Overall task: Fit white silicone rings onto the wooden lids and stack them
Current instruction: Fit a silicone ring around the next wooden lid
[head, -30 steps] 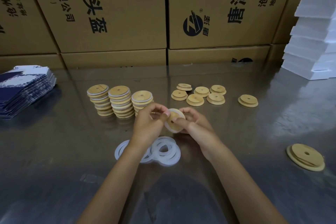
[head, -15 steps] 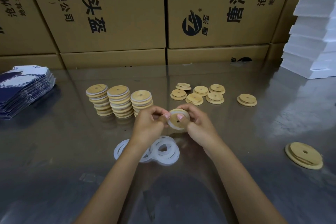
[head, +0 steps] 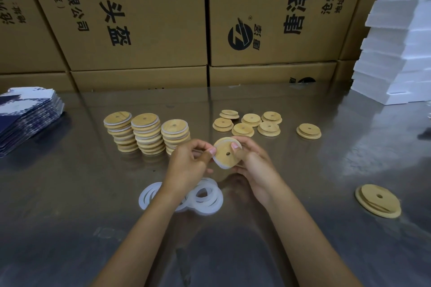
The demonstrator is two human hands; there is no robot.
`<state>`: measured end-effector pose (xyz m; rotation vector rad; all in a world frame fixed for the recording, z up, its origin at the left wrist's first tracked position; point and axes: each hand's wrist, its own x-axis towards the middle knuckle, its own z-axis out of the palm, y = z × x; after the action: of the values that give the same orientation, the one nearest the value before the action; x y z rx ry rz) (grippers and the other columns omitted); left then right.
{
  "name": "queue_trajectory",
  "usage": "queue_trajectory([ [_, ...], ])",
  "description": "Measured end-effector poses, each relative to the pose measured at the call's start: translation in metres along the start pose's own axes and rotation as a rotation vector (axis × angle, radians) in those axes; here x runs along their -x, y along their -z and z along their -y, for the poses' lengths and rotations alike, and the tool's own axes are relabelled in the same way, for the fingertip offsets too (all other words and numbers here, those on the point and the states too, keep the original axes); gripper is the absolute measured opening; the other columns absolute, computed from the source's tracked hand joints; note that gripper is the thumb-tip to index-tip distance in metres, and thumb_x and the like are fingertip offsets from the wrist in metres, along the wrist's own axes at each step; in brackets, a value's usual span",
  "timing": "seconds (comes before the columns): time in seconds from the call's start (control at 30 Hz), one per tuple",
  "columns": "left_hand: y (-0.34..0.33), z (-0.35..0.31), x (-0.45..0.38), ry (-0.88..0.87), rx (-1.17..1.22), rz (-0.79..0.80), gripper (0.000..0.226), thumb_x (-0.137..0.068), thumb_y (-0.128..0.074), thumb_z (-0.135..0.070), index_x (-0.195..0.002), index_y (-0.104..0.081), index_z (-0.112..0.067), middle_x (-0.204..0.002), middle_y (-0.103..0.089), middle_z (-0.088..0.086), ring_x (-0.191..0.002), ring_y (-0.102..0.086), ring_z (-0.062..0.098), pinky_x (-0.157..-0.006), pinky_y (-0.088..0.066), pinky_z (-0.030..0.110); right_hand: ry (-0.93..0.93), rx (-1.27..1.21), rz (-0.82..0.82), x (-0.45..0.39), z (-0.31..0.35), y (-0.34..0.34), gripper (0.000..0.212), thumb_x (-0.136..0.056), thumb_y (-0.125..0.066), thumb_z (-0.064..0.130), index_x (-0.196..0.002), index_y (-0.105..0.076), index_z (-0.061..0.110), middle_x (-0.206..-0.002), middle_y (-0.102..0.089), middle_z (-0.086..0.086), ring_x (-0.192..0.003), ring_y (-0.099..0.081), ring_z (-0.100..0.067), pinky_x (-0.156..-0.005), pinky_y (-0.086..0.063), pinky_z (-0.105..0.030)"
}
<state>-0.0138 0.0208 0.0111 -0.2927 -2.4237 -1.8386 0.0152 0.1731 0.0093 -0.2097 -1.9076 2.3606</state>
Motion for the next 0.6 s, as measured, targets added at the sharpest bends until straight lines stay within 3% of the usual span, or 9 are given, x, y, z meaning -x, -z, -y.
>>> queue_trajectory([
  [0.23, -0.0014, 0.0008, -0.0003, 0.056, 0.019, -0.048, 0.005, -0.085, -0.071, -0.012, -0.083, -0.071, -0.017, -0.075, -0.074, 0.001, -0.071, -0.072, 0.016, -0.076, -0.061, 0.045, -0.002, -0.021, -0.043, -0.0025, -0.0053, -0.0057, 0.022, -0.102, -0.055, 0.012, -0.122, -0.063, 0.007, -0.121, -0.07, -0.017, -0.098, -0.064, -0.024, -0.082, -0.046, -0.037],
  [0.47, -0.0011, -0.0003, 0.0009, 0.095, -0.012, -0.084, 0.008, -0.081, -0.072, -0.013, -0.08, -0.072, -0.021, -0.073, -0.074, -0.003, -0.077, -0.072, 0.018, -0.084, -0.058, 0.046, -0.052, -0.041, -0.052, -0.0045, -0.0043, -0.0047, 0.015, -0.099, -0.056, 0.01, -0.109, -0.068, 0.013, -0.118, -0.071, -0.018, -0.111, -0.068, -0.035, -0.093, -0.054, -0.044],
  [0.53, -0.0014, -0.0022, 0.0026, 0.064, -0.027, -0.075, 0.01, -0.082, -0.069, -0.012, -0.081, -0.072, -0.021, -0.073, -0.074, -0.003, -0.077, -0.072, 0.016, -0.083, -0.058, 0.045, -0.068, -0.004, -0.036, -0.0042, -0.0035, -0.005, 0.013, -0.095, -0.061, 0.011, -0.105, -0.069, 0.015, -0.112, -0.074, -0.015, -0.107, -0.069, -0.032, -0.094, -0.055, -0.044],
  [0.6, -0.0034, -0.0029, 0.0051, 0.009, -0.07, -0.062, 0.015, -0.084, -0.066, -0.011, -0.08, -0.072, -0.024, -0.071, -0.073, -0.005, -0.075, -0.071, 0.013, -0.078, -0.059, 0.04, -0.035, 0.122, 0.002, -0.0031, -0.0054, -0.0066, 0.012, -0.09, -0.068, 0.015, -0.102, -0.072, 0.015, -0.097, -0.075, -0.007, -0.096, -0.07, -0.022, -0.086, -0.056, -0.035],
])
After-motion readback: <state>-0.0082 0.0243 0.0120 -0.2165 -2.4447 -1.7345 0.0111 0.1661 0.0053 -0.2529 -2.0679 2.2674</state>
